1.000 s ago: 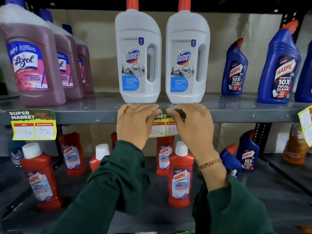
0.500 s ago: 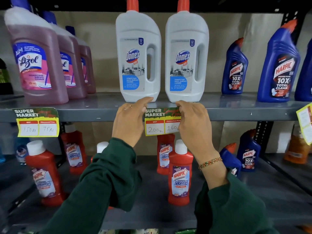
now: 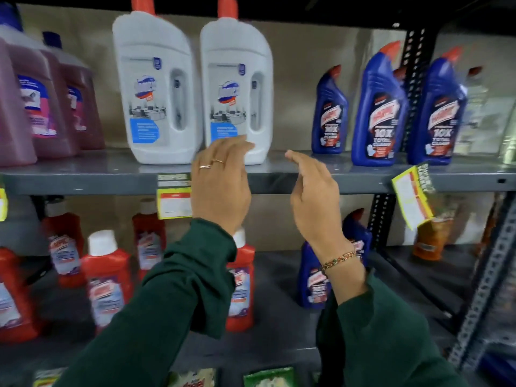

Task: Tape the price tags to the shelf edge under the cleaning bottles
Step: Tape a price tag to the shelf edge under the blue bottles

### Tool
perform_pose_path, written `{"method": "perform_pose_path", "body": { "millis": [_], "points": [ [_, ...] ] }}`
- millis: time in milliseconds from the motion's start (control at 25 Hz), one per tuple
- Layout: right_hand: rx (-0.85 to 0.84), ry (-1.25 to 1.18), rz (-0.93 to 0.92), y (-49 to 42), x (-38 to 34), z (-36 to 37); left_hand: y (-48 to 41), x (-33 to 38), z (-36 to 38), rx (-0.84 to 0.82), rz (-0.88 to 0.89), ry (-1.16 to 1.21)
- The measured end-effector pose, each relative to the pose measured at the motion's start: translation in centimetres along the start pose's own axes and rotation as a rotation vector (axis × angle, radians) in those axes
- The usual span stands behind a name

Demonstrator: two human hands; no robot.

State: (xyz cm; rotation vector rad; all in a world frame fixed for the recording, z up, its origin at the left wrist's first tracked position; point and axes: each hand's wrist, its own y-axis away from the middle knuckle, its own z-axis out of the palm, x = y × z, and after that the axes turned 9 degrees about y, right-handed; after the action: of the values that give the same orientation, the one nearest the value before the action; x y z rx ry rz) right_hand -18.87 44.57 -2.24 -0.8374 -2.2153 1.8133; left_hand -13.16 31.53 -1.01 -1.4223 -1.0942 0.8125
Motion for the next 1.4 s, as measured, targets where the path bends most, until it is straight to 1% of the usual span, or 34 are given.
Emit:
{"method": "perform_pose_path", "body": {
  "millis": [80,160,240,320,360,400,480,520,600,720,880,1000,1080,1200,1320,1400],
  "points": [
    [0.100,0.145,0.022,0.1,4.1,-2.9,-0.3,3.2,4.3,-0.075,0.062,0.032],
    [0.172,0.289,0.124,-0.1,8.1,-5.8,-0.3,6.1,8.6,-0.163,0.128,0.028],
    [0.144,0.446,0.263,0.1,11.6,-8.2,-0.1,8.7,12.8,-0.252,0.190,-0.019],
    [0.034,0.585,0.398,0.5,14.1,-9.7,0.1,10.5,15.7,-0.311,0.162,-0.091],
    [-0.026,0.565,0.464,0.8,15.2,-10.2,0.3,11.0,16.6,-0.323,0.130,-0.132],
    [-0.076,0.457,0.527,1.0,16.2,-10.6,0.5,11.4,17.4,-0.322,0.104,-0.172],
    [-0.118,0.118,0.643,1.2,17.3,-11.2,1.0,11.5,18.0,-0.282,0.088,-0.240],
    [-0.112,0.008,0.682,1.3,17.5,-11.4,1.3,11.3,18.1,-0.252,0.097,-0.259],
    [-0.056,-0.093,0.704,1.5,18.0,-11.9,1.5,11.1,18.3,-0.226,0.103,-0.267],
    [0.006,-0.206,0.692,1.4,18.3,-12.7,1.5,11.2,18.4,-0.220,0.095,-0.266],
    [0.028,-0.245,0.627,1.6,18.3,-13.5,1.5,11.2,18.4,-0.224,0.103,-0.275],
    [-0.047,-0.266,0.507,1.3,18.8,-14.3,0.8,12.5,17.8,-0.202,-0.020,-0.111],
    [-0.133,-0.195,0.392,0.7,19.3,-14.7,0.3,13.6,17.5,-0.244,-0.035,0.024],
    [-0.152,-0.048,0.199,0.0,19.8,-15.1,0.2,14.6,17.8,-0.307,0.048,0.040],
    [-0.133,0.079,0.058,-0.6,20.4,-15.2,0.0,15.0,18.1,-0.281,-0.037,0.083],
    [-0.138,0.123,0.015,-1.0,20.9,-15.1,-0.3,15.4,18.2,-0.269,-0.093,0.127]
  ]
}}
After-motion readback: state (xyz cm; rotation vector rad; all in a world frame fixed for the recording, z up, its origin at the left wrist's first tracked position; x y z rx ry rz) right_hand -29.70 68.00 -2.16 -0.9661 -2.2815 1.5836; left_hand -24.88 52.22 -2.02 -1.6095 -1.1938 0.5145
